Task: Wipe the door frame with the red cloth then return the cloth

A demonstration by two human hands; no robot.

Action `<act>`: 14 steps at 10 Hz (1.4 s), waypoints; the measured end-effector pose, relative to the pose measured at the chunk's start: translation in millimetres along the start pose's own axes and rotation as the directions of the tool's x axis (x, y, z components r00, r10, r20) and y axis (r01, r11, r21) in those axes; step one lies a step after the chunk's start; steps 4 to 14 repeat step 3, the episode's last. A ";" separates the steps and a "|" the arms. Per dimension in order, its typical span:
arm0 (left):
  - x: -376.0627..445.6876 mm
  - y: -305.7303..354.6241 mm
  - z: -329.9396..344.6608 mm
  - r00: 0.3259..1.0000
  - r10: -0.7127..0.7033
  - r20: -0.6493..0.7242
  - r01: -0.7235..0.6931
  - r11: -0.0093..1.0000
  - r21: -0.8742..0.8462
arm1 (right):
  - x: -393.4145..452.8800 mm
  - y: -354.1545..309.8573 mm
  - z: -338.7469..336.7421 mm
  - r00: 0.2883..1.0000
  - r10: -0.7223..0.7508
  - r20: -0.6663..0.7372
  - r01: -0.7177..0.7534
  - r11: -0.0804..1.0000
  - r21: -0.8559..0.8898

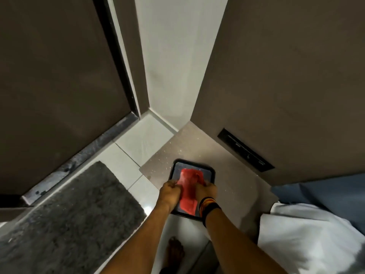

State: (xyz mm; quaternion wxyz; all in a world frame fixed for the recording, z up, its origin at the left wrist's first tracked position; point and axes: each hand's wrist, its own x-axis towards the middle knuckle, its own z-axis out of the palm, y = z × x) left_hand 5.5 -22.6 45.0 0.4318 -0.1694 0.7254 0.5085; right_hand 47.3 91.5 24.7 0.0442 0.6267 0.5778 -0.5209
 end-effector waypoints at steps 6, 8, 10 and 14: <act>54.0 -33.3 26.1 0.995 -0.029 0.091 0.034 0.998 -0.046 | 66.6 41.5 21.3 0.997 0.054 0.050 -0.052 0.998 -0.040; 54.0 -33.3 26.1 0.995 -0.029 0.091 0.034 0.998 -0.046 | 66.6 41.5 21.3 0.997 0.054 0.050 -0.052 0.998 -0.040; 54.0 -33.3 26.1 0.995 -0.029 0.091 0.034 0.998 -0.046 | 66.6 41.5 21.3 0.997 0.054 0.050 -0.052 0.998 -0.040; 54.0 -33.3 26.1 0.995 -0.029 0.091 0.034 0.998 -0.046 | 66.6 41.5 21.3 0.997 0.054 0.050 -0.052 0.998 -0.040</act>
